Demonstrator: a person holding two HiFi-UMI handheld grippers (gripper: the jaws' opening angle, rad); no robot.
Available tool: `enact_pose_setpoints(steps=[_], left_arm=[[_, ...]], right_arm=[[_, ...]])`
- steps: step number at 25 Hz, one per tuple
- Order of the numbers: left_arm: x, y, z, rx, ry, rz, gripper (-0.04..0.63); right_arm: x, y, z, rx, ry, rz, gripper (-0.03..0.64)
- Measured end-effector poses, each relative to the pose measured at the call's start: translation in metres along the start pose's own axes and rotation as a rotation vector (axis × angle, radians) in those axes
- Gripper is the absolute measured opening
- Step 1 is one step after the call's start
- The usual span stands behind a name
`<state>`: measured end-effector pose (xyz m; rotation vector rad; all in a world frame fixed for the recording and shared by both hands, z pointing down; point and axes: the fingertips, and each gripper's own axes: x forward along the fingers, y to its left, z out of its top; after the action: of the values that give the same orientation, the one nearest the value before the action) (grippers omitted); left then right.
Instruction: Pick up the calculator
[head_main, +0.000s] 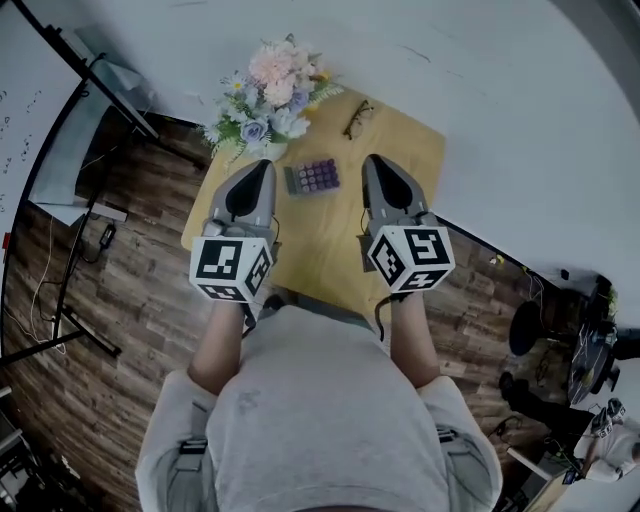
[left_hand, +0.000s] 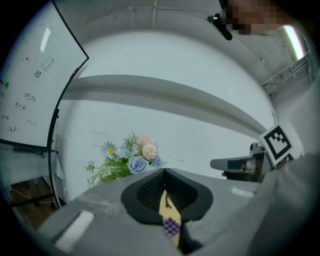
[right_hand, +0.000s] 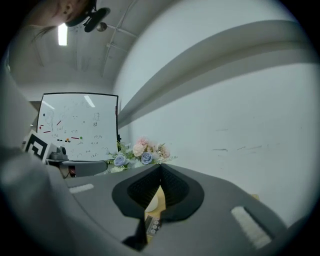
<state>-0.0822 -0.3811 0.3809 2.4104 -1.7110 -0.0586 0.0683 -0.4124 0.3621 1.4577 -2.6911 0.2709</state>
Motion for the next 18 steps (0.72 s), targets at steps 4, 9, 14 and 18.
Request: enact_pose_setpoints(steps=[4,9,14,18], left_arm=[[0.016,0.007,-0.029,-0.037,0.076,0.045,0.005],[0.030,0.018,-0.070,-0.086,0.178,0.112,0.006],[0.039,0.026,-0.106,-0.127,0.265,0.169,0.005],[0.043,0.029,-0.131,-0.152,0.323,0.198,0.005]], right_arm=[[0.026,-0.012,-0.025,0.023,0.096,0.050,0.003],[0.048,-0.026,-0.064,0.065,0.216,0.098,0.003],[0.062,-0.040,-0.103,0.103,0.315,0.123,0.003],[0.067,-0.048,-0.132,0.134,0.383,0.131,0.003]])
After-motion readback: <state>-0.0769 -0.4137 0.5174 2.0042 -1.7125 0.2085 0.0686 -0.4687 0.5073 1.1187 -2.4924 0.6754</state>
